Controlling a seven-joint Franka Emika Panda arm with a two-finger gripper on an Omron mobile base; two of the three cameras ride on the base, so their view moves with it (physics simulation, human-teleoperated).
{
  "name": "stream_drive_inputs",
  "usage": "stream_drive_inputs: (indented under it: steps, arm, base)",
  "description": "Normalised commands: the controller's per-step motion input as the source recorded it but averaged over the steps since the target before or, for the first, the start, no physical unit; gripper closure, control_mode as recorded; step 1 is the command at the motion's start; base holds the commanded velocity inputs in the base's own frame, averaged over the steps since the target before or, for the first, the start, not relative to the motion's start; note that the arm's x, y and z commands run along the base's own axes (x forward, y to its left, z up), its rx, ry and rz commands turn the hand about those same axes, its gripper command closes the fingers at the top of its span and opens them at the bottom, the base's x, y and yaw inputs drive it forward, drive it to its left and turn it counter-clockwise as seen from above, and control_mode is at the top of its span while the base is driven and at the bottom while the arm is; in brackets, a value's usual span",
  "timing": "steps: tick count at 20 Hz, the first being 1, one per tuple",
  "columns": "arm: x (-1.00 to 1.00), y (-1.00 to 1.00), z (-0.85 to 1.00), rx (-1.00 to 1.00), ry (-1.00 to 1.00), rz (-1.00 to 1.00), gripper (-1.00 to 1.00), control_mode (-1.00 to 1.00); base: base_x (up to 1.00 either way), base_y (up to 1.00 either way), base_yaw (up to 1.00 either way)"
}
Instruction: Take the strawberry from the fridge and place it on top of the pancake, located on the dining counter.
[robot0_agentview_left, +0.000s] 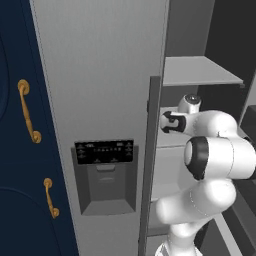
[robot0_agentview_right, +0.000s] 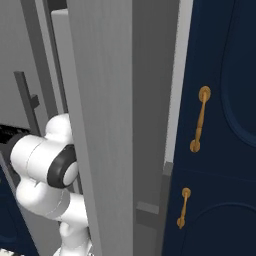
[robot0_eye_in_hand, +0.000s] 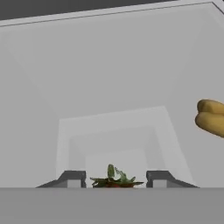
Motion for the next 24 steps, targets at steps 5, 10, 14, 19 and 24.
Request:
stream_drive_inputs:
  steps: [5,10,14,19,24]
  arm:
    - [-0.36,0.05,-0.35,0.0,0.0,0.0,1.0,-1.0]
    - [-0.79,0.1,-0.05,0.0,-0.05,-0.01,1.0,-1.0]
    - [-1.0,0.24,0.44,-0.01,-0.01,-0.01,1.0,-1.0]
    - [-0.98,0.4,0.96,0.0,0.04,0.0,1.0,-1.0]
    - [-0.84,0.29,1.0,0.0,0.13,0.0,1.0,-1.0]
  base:
    - [0.0,0.0,0.0]
    - [0.0,0.0,0.0]
    - [0.0,0.0,0.0]
    - [0.0,0.0,0.0]
    - [0.0,0.0,0.0]
